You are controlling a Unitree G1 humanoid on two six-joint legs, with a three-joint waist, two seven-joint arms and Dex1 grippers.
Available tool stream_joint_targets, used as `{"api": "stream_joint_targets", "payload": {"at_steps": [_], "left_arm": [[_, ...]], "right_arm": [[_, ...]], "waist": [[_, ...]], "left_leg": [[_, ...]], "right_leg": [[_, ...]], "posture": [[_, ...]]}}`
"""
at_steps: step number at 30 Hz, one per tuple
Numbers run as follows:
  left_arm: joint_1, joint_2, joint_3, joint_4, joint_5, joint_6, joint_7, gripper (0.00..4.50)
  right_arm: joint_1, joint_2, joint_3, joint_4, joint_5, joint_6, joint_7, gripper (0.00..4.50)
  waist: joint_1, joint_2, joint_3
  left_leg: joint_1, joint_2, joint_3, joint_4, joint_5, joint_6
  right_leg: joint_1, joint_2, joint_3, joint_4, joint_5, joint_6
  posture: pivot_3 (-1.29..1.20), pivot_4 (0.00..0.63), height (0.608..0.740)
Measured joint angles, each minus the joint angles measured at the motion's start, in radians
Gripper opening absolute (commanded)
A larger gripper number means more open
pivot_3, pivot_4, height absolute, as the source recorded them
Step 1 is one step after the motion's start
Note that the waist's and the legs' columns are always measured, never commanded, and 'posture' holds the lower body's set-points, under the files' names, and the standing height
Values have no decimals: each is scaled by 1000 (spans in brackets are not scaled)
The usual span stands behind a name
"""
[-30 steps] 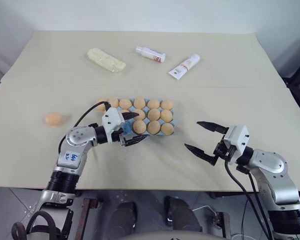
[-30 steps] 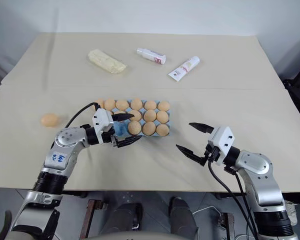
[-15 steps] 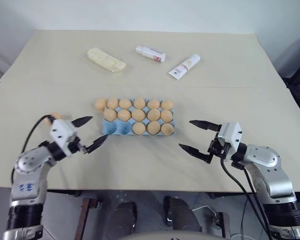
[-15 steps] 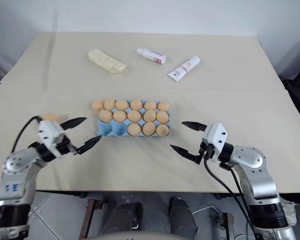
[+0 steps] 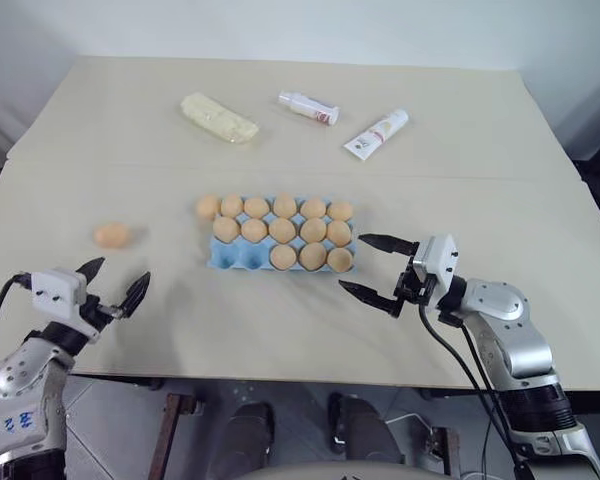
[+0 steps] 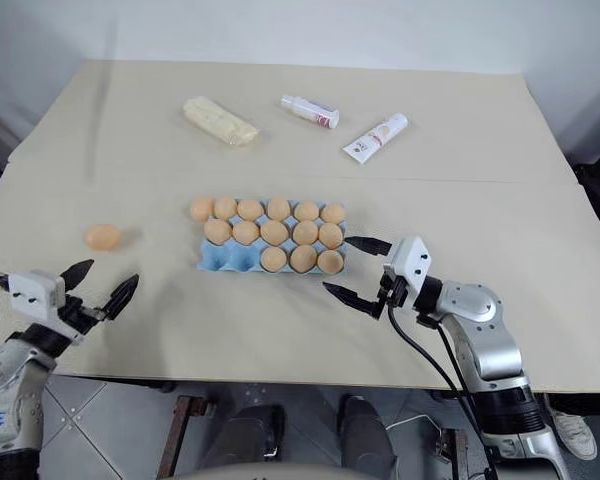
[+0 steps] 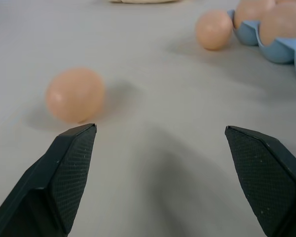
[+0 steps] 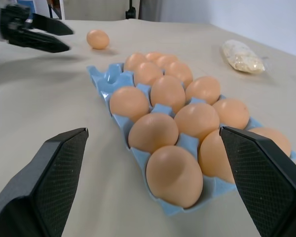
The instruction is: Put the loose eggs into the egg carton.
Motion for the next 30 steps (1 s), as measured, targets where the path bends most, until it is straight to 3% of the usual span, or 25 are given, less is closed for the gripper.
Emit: {"api": "stream_joint_targets", "payload": {"at_steps": [4, 12, 30], "left_arm": [[-191, -8, -76, 79, 24, 38, 34, 4453], [-564, -28, -221, 403, 105, 71, 60, 4453], [-757, -71, -259, 748, 167, 12, 137, 4453]], "right_arm": [[-2, -1, -3, 1, -1, 0, -9, 4500], [20, 0, -3, -10, -9, 0, -43, 4500], [50, 2, -5, -50, -10, 0, -94, 4500]], "waist": [[-4, 0, 0], [-10, 0, 0], [-6, -1, 0]], "left_leg": [[0, -1, 0, 0, 0, 0], [-1, -1, 8, 0, 0, 0], [-1, -2, 9, 3, 0, 1]], "right_leg": [[-1, 0, 0, 1, 0, 1], [-4, 4, -4, 1, 2, 4], [-3, 3, -3, 3, 3, 6]], "posture": [[0, 150, 740], [0, 150, 740], [0, 150, 740]]}}
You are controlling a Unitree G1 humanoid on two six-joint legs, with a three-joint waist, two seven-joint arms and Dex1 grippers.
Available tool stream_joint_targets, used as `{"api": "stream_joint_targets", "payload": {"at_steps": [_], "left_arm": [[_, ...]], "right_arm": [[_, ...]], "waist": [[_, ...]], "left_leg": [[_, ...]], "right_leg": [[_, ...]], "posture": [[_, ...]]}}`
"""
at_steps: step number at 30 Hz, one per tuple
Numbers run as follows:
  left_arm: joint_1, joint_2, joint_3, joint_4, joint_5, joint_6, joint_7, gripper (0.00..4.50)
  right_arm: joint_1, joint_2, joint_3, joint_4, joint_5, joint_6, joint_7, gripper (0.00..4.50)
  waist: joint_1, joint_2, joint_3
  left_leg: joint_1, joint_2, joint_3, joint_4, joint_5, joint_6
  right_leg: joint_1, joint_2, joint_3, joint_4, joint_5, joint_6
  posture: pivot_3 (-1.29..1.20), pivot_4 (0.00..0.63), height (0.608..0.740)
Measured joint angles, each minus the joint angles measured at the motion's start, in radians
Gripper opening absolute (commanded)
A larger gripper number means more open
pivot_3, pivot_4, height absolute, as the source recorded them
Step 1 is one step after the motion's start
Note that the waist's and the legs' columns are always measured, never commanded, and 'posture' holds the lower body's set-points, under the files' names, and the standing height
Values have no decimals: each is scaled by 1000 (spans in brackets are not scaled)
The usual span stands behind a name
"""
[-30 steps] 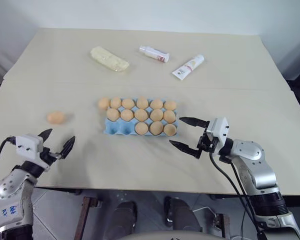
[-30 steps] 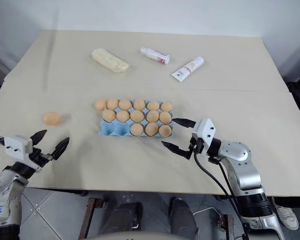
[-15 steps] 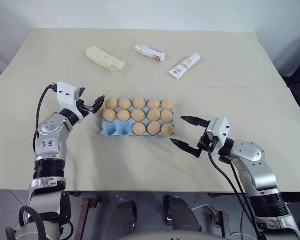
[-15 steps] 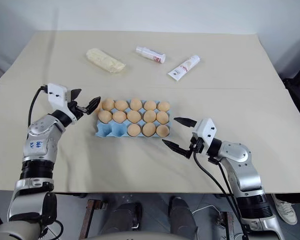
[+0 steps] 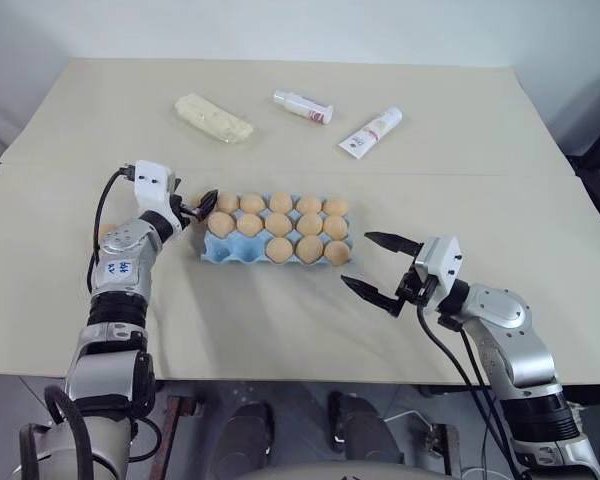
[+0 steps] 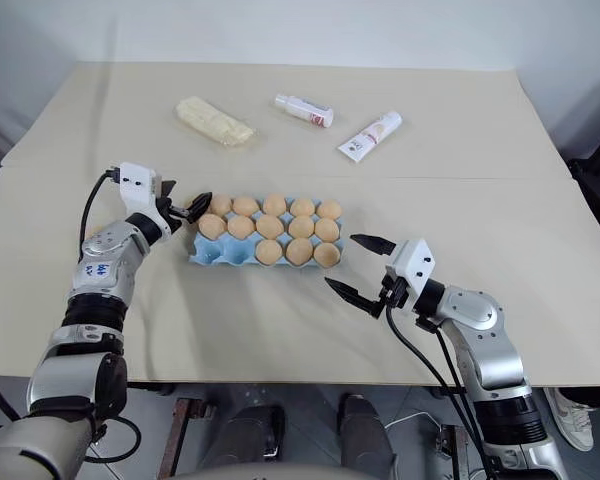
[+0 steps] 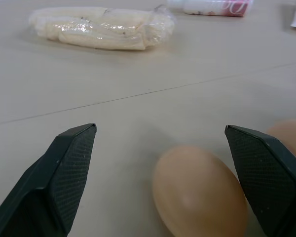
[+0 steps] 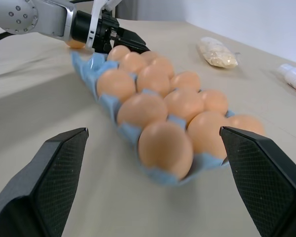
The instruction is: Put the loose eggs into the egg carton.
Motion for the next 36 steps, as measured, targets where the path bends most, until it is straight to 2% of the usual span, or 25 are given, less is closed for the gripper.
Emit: {"api": "stream_joint_targets", "payload": {"at_steps": [6, 17, 26, 29, 34, 36], "left_arm": [[4, -3, 1, 7, -2, -25, -1, 4453], [107, 0, 34, -116, -25, -17, -21, 4453], [82, -17, 13, -39, -4, 8, 9, 4453], [51, -20, 7, 3, -1, 4, 4, 3928], [42, -23, 8, 27, 0, -27, 4, 2351], [54, -23, 16, 20, -7, -39, -6, 1886]], "right_arm": [[-11, 0, 0, 0, 0, 0, 0, 4500], [-11, 0, 1, 1, 0, 0, 1, 4500], [-14, 0, 1, 2, 0, 0, 8, 4500], [-20, 0, 1, 2, 0, 0, 9, 4500], [-20, 1, 1, 2, 0, 0, 8, 4500], [-19, 2, 1, 2, 0, -1, 8, 4500]], "waist": [[0, 0, 0], [0, 0, 0], [1, 0, 0], [2, 0, 0], [0, 0, 0], [-2, 0, 0]], "left_leg": [[0, 0, 0, 0, 0, 0], [0, 0, 0, 0, 0, 0], [0, 0, 0, 0, 0, 0], [0, 0, 0, 0, 0, 0], [0, 0, 0, -1, 0, 0], [0, 0, 1, -1, 0, 0]], "right_leg": [[0, 0, 0, 0, 0, 0], [0, -1, 1, 0, 0, 0], [0, -1, 0, -1, 0, 0], [0, -1, 0, -1, 0, 0], [0, -1, 0, -1, 0, 0], [0, -1, 0, -1, 0, 0]], "posture": [[0, 150, 740], [0, 150, 740], [0, 150, 740], [0, 150, 740], [0, 150, 740], [0, 150, 740]]}}
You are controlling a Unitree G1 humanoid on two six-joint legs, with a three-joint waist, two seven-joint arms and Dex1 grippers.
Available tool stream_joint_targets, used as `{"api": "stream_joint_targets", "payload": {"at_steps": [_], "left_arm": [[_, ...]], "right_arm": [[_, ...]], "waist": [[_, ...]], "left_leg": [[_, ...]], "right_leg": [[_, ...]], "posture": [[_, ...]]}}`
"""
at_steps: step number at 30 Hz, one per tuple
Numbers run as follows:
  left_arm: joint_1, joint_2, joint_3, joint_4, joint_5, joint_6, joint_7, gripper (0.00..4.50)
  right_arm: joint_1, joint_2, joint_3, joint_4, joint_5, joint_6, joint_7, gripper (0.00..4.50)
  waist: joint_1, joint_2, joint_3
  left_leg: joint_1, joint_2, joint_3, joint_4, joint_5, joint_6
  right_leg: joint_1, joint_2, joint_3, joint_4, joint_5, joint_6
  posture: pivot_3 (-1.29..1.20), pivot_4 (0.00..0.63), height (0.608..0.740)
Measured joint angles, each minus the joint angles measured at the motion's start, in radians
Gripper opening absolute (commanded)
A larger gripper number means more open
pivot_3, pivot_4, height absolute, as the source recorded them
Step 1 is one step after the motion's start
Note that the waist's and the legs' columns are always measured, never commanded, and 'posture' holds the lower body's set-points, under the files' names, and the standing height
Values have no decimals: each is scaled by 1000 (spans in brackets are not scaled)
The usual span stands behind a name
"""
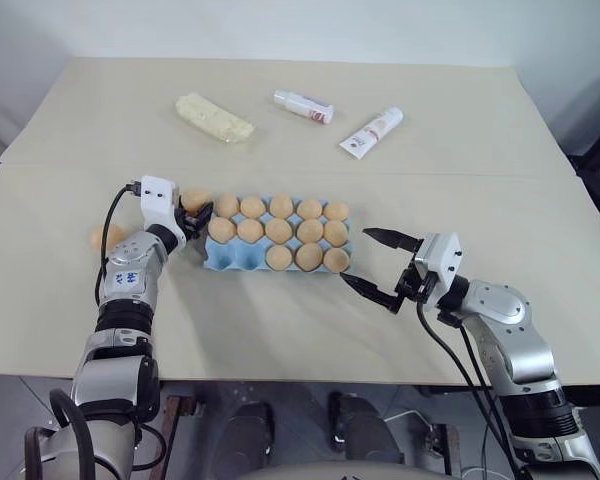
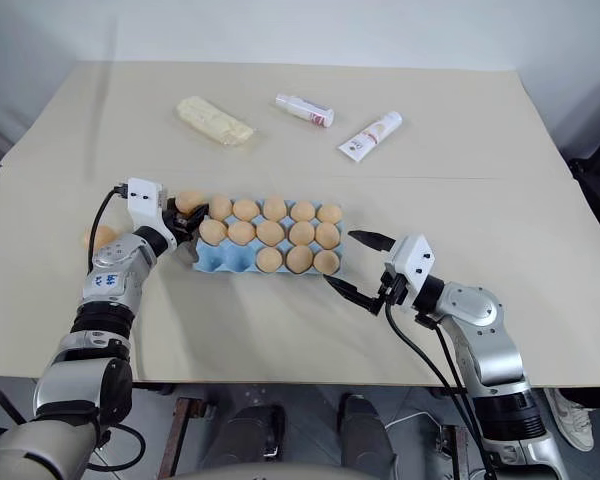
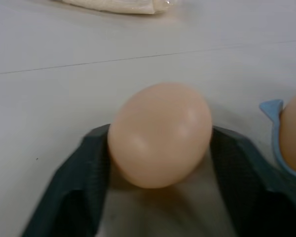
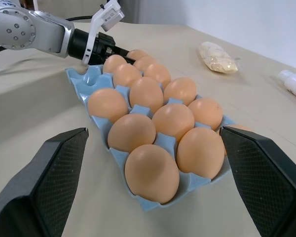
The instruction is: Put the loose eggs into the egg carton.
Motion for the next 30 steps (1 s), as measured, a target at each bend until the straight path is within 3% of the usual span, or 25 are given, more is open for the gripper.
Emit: {"api": "stream_joint_targets", "payload": {"at_steps": [2, 7, 13, 19, 25, 30], "left_arm": [[30, 0, 14, -26, -14, -18, -11, 1687], [153, 13, 69, -190, -85, -106, -97, 1687], [252, 106, 101, -475, -188, -120, -274, 1687], [374, 174, -45, -710, -239, -1, -504, 1687], [348, 151, -148, -678, -202, 1, -571, 1687], [328, 139, -168, -604, -176, -2, -586, 3193]], "right_arm": [[1, 3, 0, 0, 0, 0, -1, 4500], [8, 5, 1, -1, 0, 0, -1, 4500], [33, -2, -6, -3, 0, 0, 0, 4500], [79, -46, -53, -19, 3, 6, -1, 4500], [90, -48, -73, -35, 2, 7, -18, 4500], [101, -48, -74, -41, 2, 6, -21, 4500]], "waist": [[-1, 0, 0], [0, 0, 0], [0, 0, 0], [1, 0, 0], [-2, 0, 0], [-1, 0, 0]], "left_leg": [[0, 0, 0, 0, 0, 0], [0, 1, 0, 0, 0, 0], [0, 0, -1, 0, -1, 1], [0, 0, -3, -1, -1, 1], [0, 1, -4, -1, -1, 1], [0, 0, -3, -1, -1, 1]], "right_leg": [[0, 0, 0, 0, 0, 0], [0, 0, 1, -1, 0, 0], [0, -2, 5, -1, 0, 0], [2, -3, 6, -4, -1, -2], [2, -2, 6, -2, -1, -3], [1, -2, 6, -2, -1, -2]], "posture": [[0, 150, 740], [0, 150, 740], [0, 150, 740], [0, 150, 740], [0, 150, 740], [0, 150, 740]]}}
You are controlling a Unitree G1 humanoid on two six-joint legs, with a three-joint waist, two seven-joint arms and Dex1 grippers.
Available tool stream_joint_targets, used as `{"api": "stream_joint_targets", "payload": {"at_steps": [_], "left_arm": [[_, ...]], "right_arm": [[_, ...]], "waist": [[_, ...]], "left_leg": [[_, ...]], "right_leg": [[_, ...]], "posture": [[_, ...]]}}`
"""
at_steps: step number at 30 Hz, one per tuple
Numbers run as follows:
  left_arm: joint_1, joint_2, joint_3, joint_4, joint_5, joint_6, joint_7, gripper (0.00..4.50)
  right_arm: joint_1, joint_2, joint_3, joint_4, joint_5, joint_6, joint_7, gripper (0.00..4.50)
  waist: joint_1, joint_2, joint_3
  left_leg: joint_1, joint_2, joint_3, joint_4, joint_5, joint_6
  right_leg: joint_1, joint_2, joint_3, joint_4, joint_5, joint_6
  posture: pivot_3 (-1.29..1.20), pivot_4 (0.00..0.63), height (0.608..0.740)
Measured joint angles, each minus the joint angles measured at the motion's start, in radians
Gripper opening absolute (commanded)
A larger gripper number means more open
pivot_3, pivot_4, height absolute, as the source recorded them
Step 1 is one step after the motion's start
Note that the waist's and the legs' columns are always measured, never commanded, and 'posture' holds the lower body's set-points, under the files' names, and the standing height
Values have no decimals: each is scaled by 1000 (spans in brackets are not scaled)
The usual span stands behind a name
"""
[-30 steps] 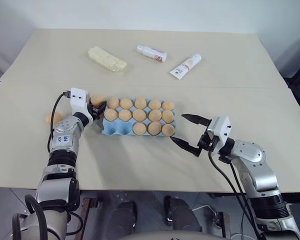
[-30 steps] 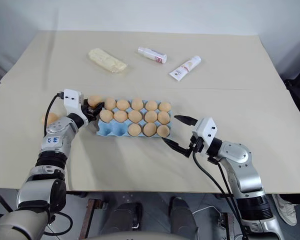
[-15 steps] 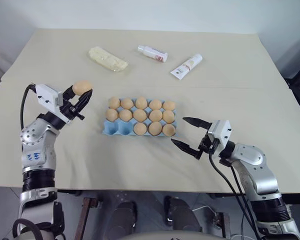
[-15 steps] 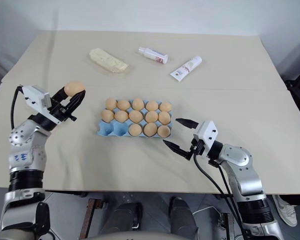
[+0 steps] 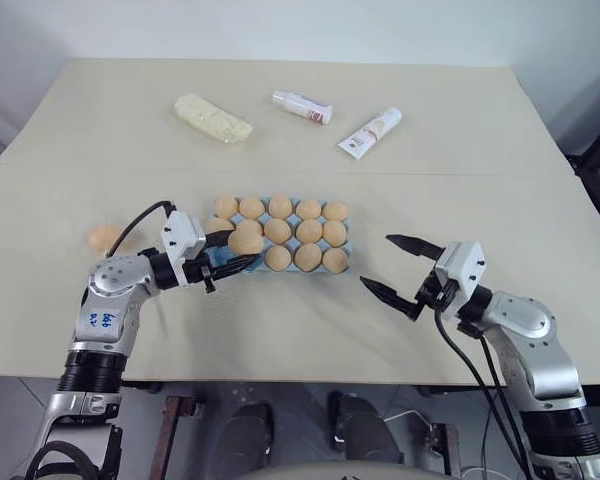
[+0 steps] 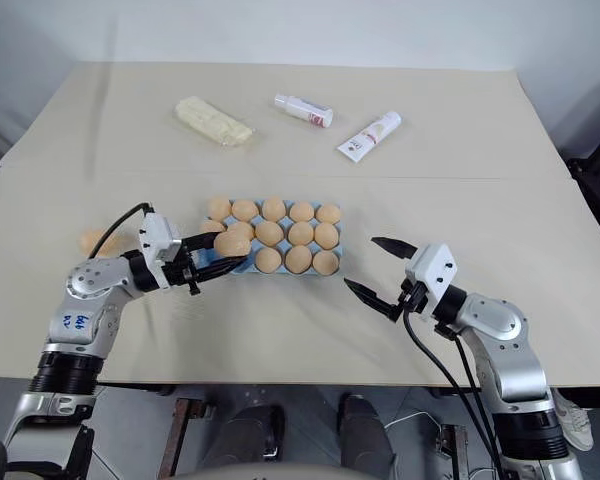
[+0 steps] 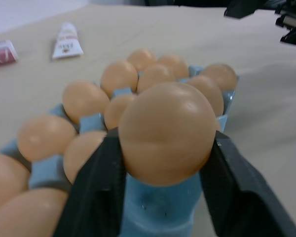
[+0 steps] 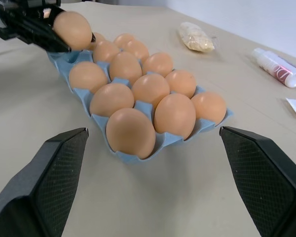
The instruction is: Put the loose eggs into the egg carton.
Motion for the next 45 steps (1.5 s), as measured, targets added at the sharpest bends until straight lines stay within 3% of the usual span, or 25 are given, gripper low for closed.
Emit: {"api": "stream_joint_targets", "payload": {"at_steps": [4, 8, 13, 16, 20, 23, 28, 31, 37, 45], "left_arm": [[-7, 8, 9, 13, 0, -1, -14, 4455], [23, 53, 56, -32, -15, 2, -20, 4484], [118, 118, 221, -99, -58, 34, 43, 4484], [252, 119, 351, -161, -71, 51, 129, 4484], [415, 53, 436, -235, -71, 55, 242, 4484], [565, -57, 546, -299, -63, 21, 371, 4484], [654, -158, 671, -308, -68, 23, 545, 4484], [656, -184, 711, -308, -81, 32, 622, 4484], [580, -177, 667, -310, -89, 85, 664, 4484], [246, 5, 526, -83, -21, 181, 669, 4484]], "right_arm": [[8, 1, 0, 0, 0, -4, 0, 4500], [11, 1, 1, -2, 22, -6, 28, 4500], [-26, -3, 44, -47, 64, -3, 117, 4500], [-80, 13, 87, -49, 68, -5, 157, 4500], [-124, 36, 108, -16, 68, -15, 183, 4500], [-166, 70, 119, 39, 68, -42, 202, 4500], [-201, 85, 120, 95, 64, -47, 213, 4500], [-219, 93, 124, 121, 61, -61, 228, 4500], [-249, 103, 127, 146, 53, -66, 240, 4500], [-249, 106, 126, 152, 40, -66, 237, 4500]], "waist": [[1, 0, 0], [-2, 0, 0], [-11, 0, 0], [-21, 0, 0], [-18, 0, 0], [-23, 0, 0], [-17, 0, 0], [-9, 0, 0], [3, 0, 0], [-1, -1, 0]], "left_leg": [[0, 0, 0, 0, 0, 0], [0, 0, 0, 0, 0, 0], [0, 1, 0, -1, 0, 0], [0, 1, -1, -1, -1, 0], [0, 1, -2, -1, -1, 0], [0, 1, 0, -2, -2, 1], [0, 2, -1, -1, -2, 1], [0, 2, -1, 0, -2, 1], [0, 2, -1, -1, -3, 1], [0, 1, 0, -1, -2, 0]], "right_leg": [[0, 0, 0, 0, 0, 0], [0, 0, 0, 0, 0, 0], [0, 0, 0, 0, 0, -1], [0, -1, 0, -1, 0, -1], [0, -1, -1, -2, -1, -1], [1, -2, -1, -4, -1, -1], [1, -1, -2, -3, -1, -2], [2, -2, -2, -3, -1, -2], [1, -2, -3, -3, -1, -2], [0, -1, -4, -1, -1, -2]], "posture": [[0, 150, 740], [0, 150, 740], [0, 150, 740], [0, 150, 740], [0, 150, 740], [0, 150, 740], [0, 150, 740], [0, 150, 740], [0, 150, 740], [0, 150, 740]]}}
